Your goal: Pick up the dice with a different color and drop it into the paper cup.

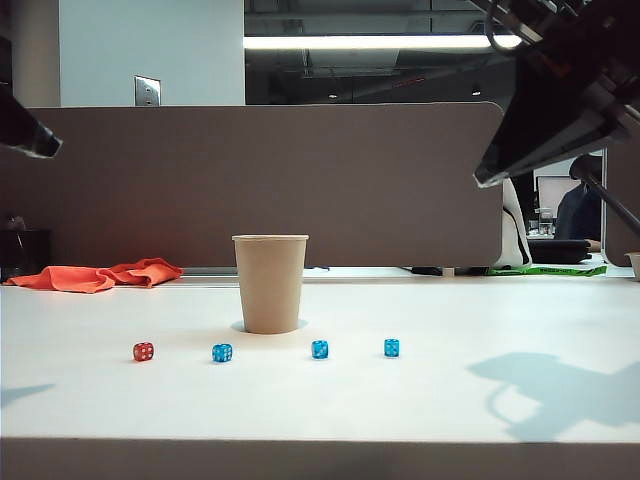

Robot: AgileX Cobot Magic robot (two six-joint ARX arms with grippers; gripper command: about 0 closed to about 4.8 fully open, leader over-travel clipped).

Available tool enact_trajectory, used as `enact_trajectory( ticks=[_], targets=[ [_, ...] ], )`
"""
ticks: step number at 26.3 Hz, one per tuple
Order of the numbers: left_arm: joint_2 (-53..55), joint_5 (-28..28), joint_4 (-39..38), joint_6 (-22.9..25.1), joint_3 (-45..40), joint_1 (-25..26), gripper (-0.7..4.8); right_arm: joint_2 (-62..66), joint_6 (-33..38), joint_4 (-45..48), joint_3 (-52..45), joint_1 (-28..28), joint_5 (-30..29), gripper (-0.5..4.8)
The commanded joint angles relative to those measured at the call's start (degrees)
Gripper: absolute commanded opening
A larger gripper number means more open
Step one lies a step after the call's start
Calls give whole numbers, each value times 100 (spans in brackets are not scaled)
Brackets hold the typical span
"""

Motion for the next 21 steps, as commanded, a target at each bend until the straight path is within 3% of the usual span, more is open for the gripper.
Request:
enact_trajectory(
  ticks=[1,18,21],
  targets=[
    [-9,33,101,-17,35,-2,-6,-11,-9,291,33,-9,2,-1],
    [-7,35,4,-17,24,-2,-4,-9,-9,286,26,-13,2,-1],
    [-7,33,-70,197,-2,-2,-1,-9,-9,291,26,-11,0,-1]
  ],
)
